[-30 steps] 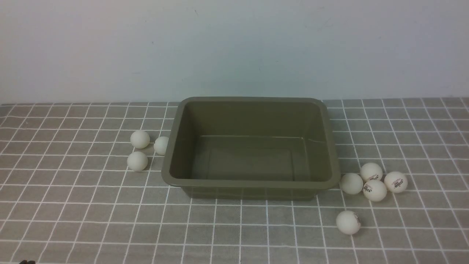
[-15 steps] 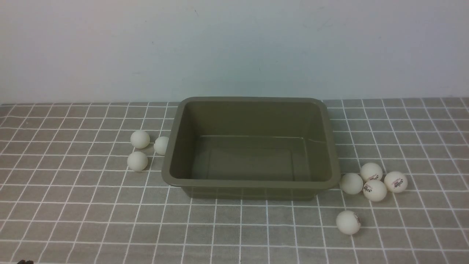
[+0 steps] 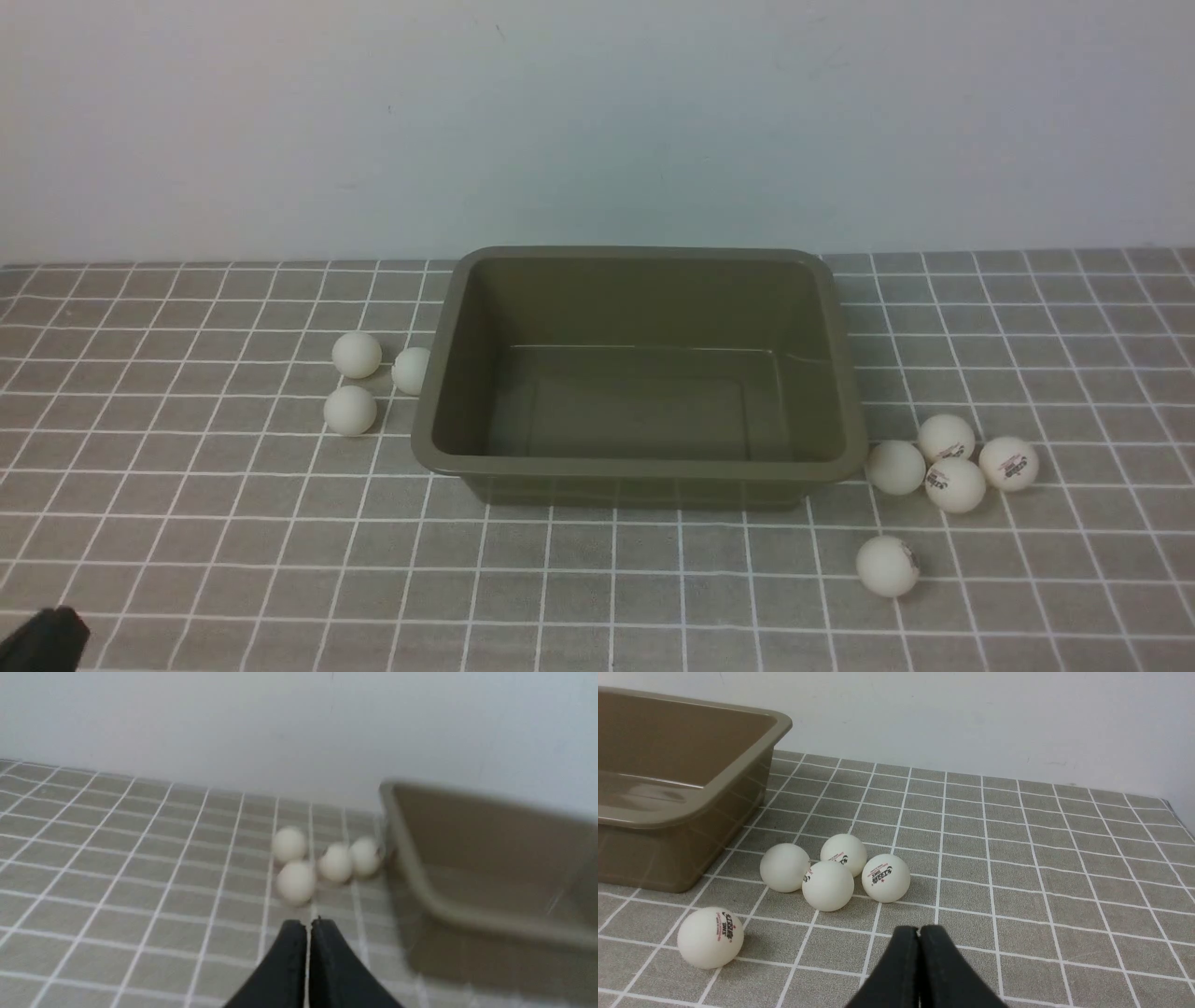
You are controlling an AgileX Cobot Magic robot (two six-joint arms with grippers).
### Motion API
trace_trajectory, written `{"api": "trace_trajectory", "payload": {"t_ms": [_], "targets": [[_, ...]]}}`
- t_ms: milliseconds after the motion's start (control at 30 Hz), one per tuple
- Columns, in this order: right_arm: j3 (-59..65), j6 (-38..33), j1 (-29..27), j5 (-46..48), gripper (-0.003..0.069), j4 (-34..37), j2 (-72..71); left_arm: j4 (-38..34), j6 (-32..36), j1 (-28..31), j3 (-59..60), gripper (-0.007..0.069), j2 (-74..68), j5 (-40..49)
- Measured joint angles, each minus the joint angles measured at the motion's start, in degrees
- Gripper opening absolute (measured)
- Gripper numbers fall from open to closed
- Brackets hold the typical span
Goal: Put the table tennis balls into the box on the grey coffee tablecloth.
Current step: 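Reach for and grasp a ping pong ball on the table beside the basket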
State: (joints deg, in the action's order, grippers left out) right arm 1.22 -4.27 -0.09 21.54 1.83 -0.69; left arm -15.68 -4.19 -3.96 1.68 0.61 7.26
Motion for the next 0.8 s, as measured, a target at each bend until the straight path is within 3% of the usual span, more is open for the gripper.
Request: {"api": "trace_trajectory", "payload": {"t_ms": [200, 267, 433, 567, 633, 800], "targets": [[0.28, 0.73, 0.00, -1.95, -0.0015, -0.01, 0.00, -10.15, -4.00, 0.02, -0.44, -0.0004, 0.00, -21.37], [0.36, 3.49, 0.09, -7.13, -0.0015, 4.02, 0.00, -11.11, -5.34, 0.02, -4.81, -0.0004, -0.21, -20.73], [0.36, 12.44, 0.09, -19.17, -0.0015, 19.67, 0.00, -8.94, -3.05, 0.02, -21.09, -0.0004, -9.15, -4.64], [0.36, 14.73, 0.09, -24.72, -0.0015, 28.83, 0.00, -5.10, 0.44, 0.02, -36.14, -0.0004, -26.20, 18.95], [0.36, 14.67, 0.09, -25.85, -0.0015, 31.04, 0.00, -2.89, 2.31, 0.02, -42.16, -0.0004, -37.11, 28.76], [-0.52, 15.46, 0.16, -22.20, -0.0015, 34.17, 0.00, 1.75, 8.01, 0.02, -50.66, -0.0004, -58.58, 39.14]]}}
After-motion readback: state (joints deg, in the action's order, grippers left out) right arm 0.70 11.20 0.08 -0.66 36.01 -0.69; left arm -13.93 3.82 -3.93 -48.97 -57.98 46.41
